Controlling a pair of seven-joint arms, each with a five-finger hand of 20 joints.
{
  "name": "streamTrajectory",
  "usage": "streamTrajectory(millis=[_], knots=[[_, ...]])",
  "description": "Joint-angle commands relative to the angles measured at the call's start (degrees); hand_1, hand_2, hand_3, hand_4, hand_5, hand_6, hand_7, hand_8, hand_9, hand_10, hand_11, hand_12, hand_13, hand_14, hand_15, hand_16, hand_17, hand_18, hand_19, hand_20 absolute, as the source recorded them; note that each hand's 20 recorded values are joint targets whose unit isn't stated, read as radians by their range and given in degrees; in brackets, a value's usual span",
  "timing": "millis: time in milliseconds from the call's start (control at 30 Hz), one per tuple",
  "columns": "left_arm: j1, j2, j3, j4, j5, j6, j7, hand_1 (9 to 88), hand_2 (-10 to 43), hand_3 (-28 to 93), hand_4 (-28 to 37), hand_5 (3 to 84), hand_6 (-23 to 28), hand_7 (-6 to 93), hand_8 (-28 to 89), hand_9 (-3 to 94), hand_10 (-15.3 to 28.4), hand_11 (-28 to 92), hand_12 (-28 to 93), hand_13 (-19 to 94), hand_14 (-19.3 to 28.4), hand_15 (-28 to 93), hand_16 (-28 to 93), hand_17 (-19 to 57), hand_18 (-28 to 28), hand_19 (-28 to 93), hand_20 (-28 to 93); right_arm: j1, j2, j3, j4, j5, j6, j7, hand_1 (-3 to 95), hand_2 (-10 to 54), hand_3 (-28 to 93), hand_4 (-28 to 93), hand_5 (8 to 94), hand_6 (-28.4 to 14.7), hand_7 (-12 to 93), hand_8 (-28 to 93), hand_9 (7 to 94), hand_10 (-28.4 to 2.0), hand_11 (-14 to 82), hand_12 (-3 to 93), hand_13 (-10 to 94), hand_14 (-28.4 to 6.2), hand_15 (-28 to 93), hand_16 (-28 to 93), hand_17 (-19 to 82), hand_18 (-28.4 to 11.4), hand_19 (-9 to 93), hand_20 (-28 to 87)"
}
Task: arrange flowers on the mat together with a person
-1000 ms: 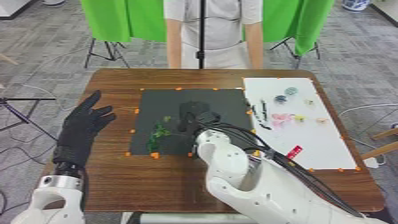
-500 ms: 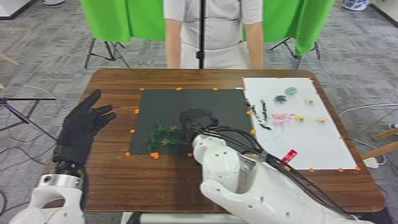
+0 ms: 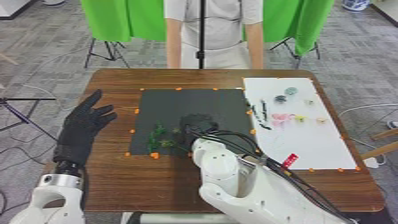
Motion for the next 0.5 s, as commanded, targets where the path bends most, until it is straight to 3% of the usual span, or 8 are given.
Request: streamTrajectory(millis=[33,267,500], knots=[[0.42,-0.33,0.20,-0.02,0.63,-0.15,-1.08,24.4,3.4,80,-26.4,31.4,4.6,9.1,-8,33.3,18.4,27,10,22,24.3,53,-9,-7.9,23.2,45,12,0.24,-1.05,-0.24,-0.19,-0.90,3.43,0.56,36.4,-2.4,65,-19,93.7,-0.2,23,-13,93.7,-12.8,41.8,19.0,87,-11.7,68,21,37,-25.9,93,-3],[0.74,-0.64,0.16,0.01,0.63,-0.11,-0.75,24.5,3.2,80,-26.2,31.8,5.0,8.9,-8,33.3,18.5,27,10,22,24.3,53,-9,-7.9,23.0,45,12,-0.13,-1.05,1.05,-0.91,-0.97,7.85,-0.09,34.6,-1.0,63,-20,93.7,-1.0,20,-13,93.7,-12.2,42.8,17.7,88,-11.1,67,21,37,-25.7,93,-3],[0.74,-0.59,0.09,0.27,0.39,-0.09,0.19,24.2,3.3,79,-26.7,31.9,5.0,9.0,-8,33.3,18.5,27,10,22,24.3,53,-9,-8.0,22.9,45,12,-3.68,3.58,9.07,-8.97,9.67,16.25,-3.66,32.6,0.2,62,-19,90.8,-1.2,16,-12,93.7,-12.4,39.5,18.3,86,-11.6,66,22,36,-25.7,93,-4]])
